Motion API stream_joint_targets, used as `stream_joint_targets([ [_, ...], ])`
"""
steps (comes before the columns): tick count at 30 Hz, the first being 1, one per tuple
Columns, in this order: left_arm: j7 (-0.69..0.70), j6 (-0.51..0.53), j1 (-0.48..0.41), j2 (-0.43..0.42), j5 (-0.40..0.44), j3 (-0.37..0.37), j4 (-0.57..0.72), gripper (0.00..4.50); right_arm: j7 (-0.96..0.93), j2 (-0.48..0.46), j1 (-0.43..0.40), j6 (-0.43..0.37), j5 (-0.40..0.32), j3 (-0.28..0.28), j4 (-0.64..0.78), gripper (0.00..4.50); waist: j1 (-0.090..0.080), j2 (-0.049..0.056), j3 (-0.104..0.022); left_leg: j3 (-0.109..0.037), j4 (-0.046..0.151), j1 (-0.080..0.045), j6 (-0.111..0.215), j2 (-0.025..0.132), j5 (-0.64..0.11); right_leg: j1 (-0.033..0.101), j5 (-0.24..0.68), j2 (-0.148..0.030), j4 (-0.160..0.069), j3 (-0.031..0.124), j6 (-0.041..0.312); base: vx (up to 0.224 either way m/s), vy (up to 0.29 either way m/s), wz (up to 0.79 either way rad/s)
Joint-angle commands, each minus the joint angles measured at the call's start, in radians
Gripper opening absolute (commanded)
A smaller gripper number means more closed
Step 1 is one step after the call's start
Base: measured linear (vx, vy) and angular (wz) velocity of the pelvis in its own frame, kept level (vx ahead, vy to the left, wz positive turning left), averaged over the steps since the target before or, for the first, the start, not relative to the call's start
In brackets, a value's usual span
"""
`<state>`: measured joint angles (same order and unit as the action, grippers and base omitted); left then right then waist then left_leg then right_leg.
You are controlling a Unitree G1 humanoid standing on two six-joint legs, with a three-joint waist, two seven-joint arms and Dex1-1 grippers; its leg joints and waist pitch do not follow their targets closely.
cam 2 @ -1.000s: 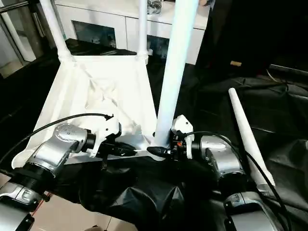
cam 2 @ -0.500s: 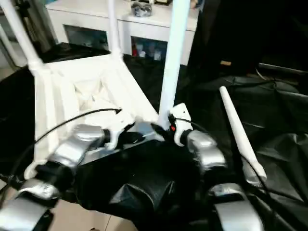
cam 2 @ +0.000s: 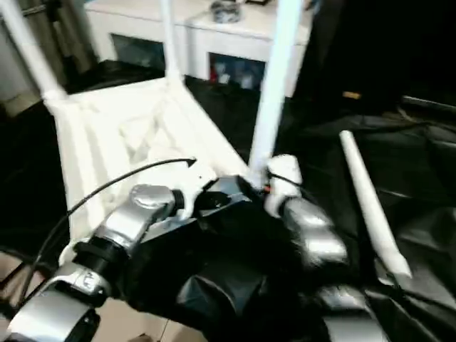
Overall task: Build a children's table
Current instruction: Rotate leg to tighten, then rotate table base
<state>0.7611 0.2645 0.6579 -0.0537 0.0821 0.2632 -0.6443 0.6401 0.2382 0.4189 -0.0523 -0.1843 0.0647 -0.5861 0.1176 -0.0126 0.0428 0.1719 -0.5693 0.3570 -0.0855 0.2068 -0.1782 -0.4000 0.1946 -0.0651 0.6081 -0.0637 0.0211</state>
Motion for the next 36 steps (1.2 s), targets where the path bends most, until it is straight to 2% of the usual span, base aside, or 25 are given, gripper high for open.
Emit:
stream_joint_targets([
  [1,-0.022,-0.029,0.021,0.031,-0.029,-0.009,-0.013,0.28,0.063,0.036,-0.03,-0.017,-0.041,0.021,0.103,3.77,-0.006,-0.011,-0.06,0.003,0.049,-0.005,0.098,0.022,-0.129,0.059,0.036,-0.065,-0.069,0.047,0.202,0.0,0.0,0.0],
  [2,-0.025,-0.037,0.021,0.036,-0.034,-0.015,-0.017,0.55,0.069,0.058,-0.051,-0.02,-0.051,0.036,0.137,3.83,-0.005,-0.004,-0.06,0.001,0.05,-0.001,0.097,0.02,-0.124,0.062,0.05,-0.067,-0.069,0.045,0.196,0.0,0.0,0.0],
  [6,-0.039,-0.082,0.021,0.045,-0.042,-0.033,-0.021,0.83,0.118,0.115,-0.126,-0.088,-0.101,0.065,0.266,3.83,-0.005,-0.011,-0.059,0.001,0.047,0.002,0.101,0.019,-0.128,0.064,0.082,-0.068,-0.075,0.044,0.19,0.0,0.0,0.0],
  [8,-0.064,-0.103,0.017,0.041,-0.063,-0.067,0.017,1.02,0.176,0.154,-0.187,-0.165,-0.118,0.028,0.362,3.83,-0.005,-0.01,-0.059,-0.001,0.046,0.005,0.111,0.018,-0.129,0.067,0.076,-0.066,-0.076,0.043,0.183,0.0,0.0,0.0],
  [9,-0.065,-0.104,0.017,0.04,-0.064,-0.069,0.02,1.06,0.179,0.157,-0.192,-0.17,-0.119,0.025,0.369,3.83,-0.005,-0.011,-0.058,-0.001,0.046,0.006,0.112,0.018,-0.128,0.068,0.079,-0.065,-0.078,0.042,0.179,0.0,0.0,0.0],
  [10,-0.084,-0.094,0.012,0.011,-0.071,-0.098,0.069,1.15,0.201,0.173,-0.222,-0.218,-0.104,-0.029,0.413,3.83,-0.009,-0.014,-0.056,-0.002,0.048,0.009,0.109,0.018,-0.137,0.067,0.102,-0.066,-0.078,0.04,0.177,0.0,0.0,0.0],
  [11,-0.09,-0.085,0.01,-0.002,-0.075,-0.111,0.09,1.4,0.204,0.176,-0.229,-0.236,-0.095,-0.05,0.424,3.83,-0.011,-0.014,-0.056,-0.002,0.05,0.007,0.1,0.019,-0.147,0.066,0.148,-0.065,-0.083,0.038,0.164,0.0,0.0,0.0],
  [13,-0.131,-0.068,0.0,-0.043,-0.062,-0.14,0.139,1.52,0.174,0.162,-0.224,-0.243,-0.059,-0.077,0.409,3.83,-0.022,-0.012,-0.054,-0.004,0.051,0.01,0.083,0.02,-0.163,0.061,0.197,-0.068,-0.085,0.036,0.16,0.0,0.0,0.0],
  [14,-0.156,-0.059,-0.009,-0.067,-0.055,-0.16,0.168,1.52,0.149,0.147,-0.213,-0.245,-0.044,-0.083,0.392,3.83,-0.029,-0.016,-0.053,-0.004,0.051,0.015,0.075,0.016,-0.165,0.063,0.233,-0.066,-0.088,0.035,0.144,0.0,0.0,0.0],
  [15,-0.18,-0.053,-0.016,-0.088,-0.051,-0.182,0.191,1.6,0.125,0.135,-0.205,-0.258,-0.034,-0.087,0.384,3.83,-0.029,-0.013,-0.053,-0.004,0.052,0.012,0.068,0.018,-0.165,0.059,0.247,-0.067,-0.088,0.035,0.14,0.0,0.0,0.0],
  [16,-0.219,-0.029,-0.03,-0.116,-0.044,-0.22,0.23,1.73,0.093,0.118,-0.191,-0.265,-0.018,-0.092,0.367,3.83,-0.032,-0.019,-0.052,-0.002,0.051,0.01,0.064,0.017,-0.163,0.055,0.263,-0.064,-0.091,0.036,0.134,0.0,0.0,0.0],
  [19,-0.315,0.042,-0.105,-0.213,-0.003,-0.329,0.362,2.0,0.024,0.072,-0.156,-0.298,0.01,-0.115,0.341,3.83,-0.037,-0.01,-0.054,-0.007,0.053,0.006,0.047,0.023,-0.14,0.051,0.22,-0.064,-0.077,0.038,0.148,0.0,0.0,0.0],
  [20,-0.32,0.047,-0.11,-0.217,-0.001,-0.335,0.369,2.12,0.022,0.07,-0.155,-0.299,0.011,-0.117,0.34,3.83,-0.04,-0.009,-0.054,-0.006,0.053,0.005,0.046,0.025,-0.131,0.049,0.184,-0.062,-0.072,0.039,0.157,0.0,0.0,0.0],
  [21,-0.363,0.076,-0.152,-0.26,0.029,-0.379,0.42,2.12,0.003,0.053,-0.142,-0.311,0.015,-0.128,0.331,3.83,-0.039,-0.011,-0.053,-0.005,0.053,0.005,0.048,0.024,-0.126,0.049,0.17,-0.06,-0.073,0.039,0.159,0.0,0.0,0.0],
  [22,-0.391,0.096,-0.179,-0.286,0.05,-0.407,0.451,2.36,-0.008,0.043,-0.134,-0.318,0.017,-0.134,0.325,3.83,-0.042,-0.005,-0.057,-0.007,0.052,0.007,0.048,0.026,-0.099,0.051,0.105,-0.06,-0.061,0.04,0.174,0.0,0.0,0.0],
  [23,-0.418,0.102,-0.215,-0.328,0.093,-0.428,0.475,2.36,-0.024,0.03,-0.122,-0.314,0.023,-0.14,0.31,3.83,-0.041,-0.011,-0.058,-0.005,0.05,0.005,0.053,0.025,-0.088,0.051,0.083,-0.058,-0.061,0.04,0.176,0.0,0.0,0.0],
  [24,-0.426,0.105,-0.223,-0.337,0.103,-0.433,0.479,2.41,-0.029,0.026,-0.118,-0.312,0.026,-0.14,0.306,3.83,-0.043,-0.006,-0.057,-0.005,0.049,0.006,0.058,0.023,-0.066,0.051,0.033,-0.056,-0.055,0.041,0.186,0.0,0.0,0.0],
  [25,-0.483,0.128,-0.273,-0.384,0.152,-0.48,0.501,2.51,-0.062,0.004,-0.096,-0.302,0.04,-0.139,0.272,3.83,-0.04,-0.005,-0.059,-0.005,0.049,0.001,0.055,0.026,-0.068,0.047,0.009,-0.057,-0.051,0.041,0.196,0.0,0.0,0.0],
  [26,-0.483,0.128,-0.273,-0.384,0.152,-0.48,0.501,2.51,-0.062,0.004,-0.096,-0.302,0.04,-0.139,0.272,3.83,-0.041,-0.005,-0.055,-0.004,0.052,0.003,0.05,0.022,-0.083,0.048,0.022,-0.055,-0.055,0.04,0.195,0.0,0.0,0.0],
  [27,-0.533,0.161,-0.337,-0.43,0.183,-0.526,0.512,2.63,-0.112,-0.024,-0.062,-0.295,0.056,-0.13,0.218,3.83,-0.039,-0.012,-0.055,-0.003,0.052,-0.001,0.047,0.024,-0.098,0.046,0.035,-0.056,-0.058,0.041,0.193,0.0,0.0,0.0],
  [28,-0.533,0.161,-0.337,-0.43,0.183,-0.526,0.512,2.84,-0.112,-0.024,-0.062,-0.295,0.056,-0.13,0.218,3.83,-0.044,-0.01,-0.05,-0.004,0.057,0.004,0.037,0.021,-0.128,0.046,0.076,-0.057,-0.059,0.042,0.194,0.0,0.0,0.0],
  [29,-0.542,0.168,-0.36,-0.446,0.194,-0.537,0.513,2.86,-0.129,-0.033,-0.049,-0.294,0.06,-0.127,0.197,3.83,-0.037,-0.006,-0.051,-0.005,0.058,-0.006,0.022,0.025,-0.162,0.041,0.124,-0.061,-0.064,0.043,0.186,0.0,0.0,0.0],
  [31,-0.525,0.204,-0.418,-0.475,0.194,-0.534,0.517,2.89,-0.156,-0.05,-0.023,-0.289,0.074,-0.132,0.155,3.83,-0.037,-0.008,-0.047,-0.006,0.063,-0.006,0.004,0.025,-0.193,0.038,0.158,-0.06,-0.066,0.044,0.176,0.0,0.0,0.0],
  [32,-0.49,0.238,-0.446,-0.476,0.175,-0.52,0.533,2.98,-0.163,-0.056,-0.014,-0.287,0.077,-0.135,0.143,3.83,-0.034,-0.015,-0.047,-0.006,0.064,-0.008,-0.005,0.027,-0.208,0.037,0.174,-0.063,-0.066,0.046,0.172,0.0,0.0,0.0],
  [36,-0.41,0.29,-0.477,-0.45,0.123,-0.487,0.578,3.28,-0.173,-0.061,-0.007,-0.286,0.081,-0.14,0.135,3.83,-0.024,-0.012,-0.045,-0.004,0.065,-0.015,-0.019,0.027,-0.239,0.03,0.178,-0.063,-0.071,0.05,0.17,0.0,0.0,0.0],
])
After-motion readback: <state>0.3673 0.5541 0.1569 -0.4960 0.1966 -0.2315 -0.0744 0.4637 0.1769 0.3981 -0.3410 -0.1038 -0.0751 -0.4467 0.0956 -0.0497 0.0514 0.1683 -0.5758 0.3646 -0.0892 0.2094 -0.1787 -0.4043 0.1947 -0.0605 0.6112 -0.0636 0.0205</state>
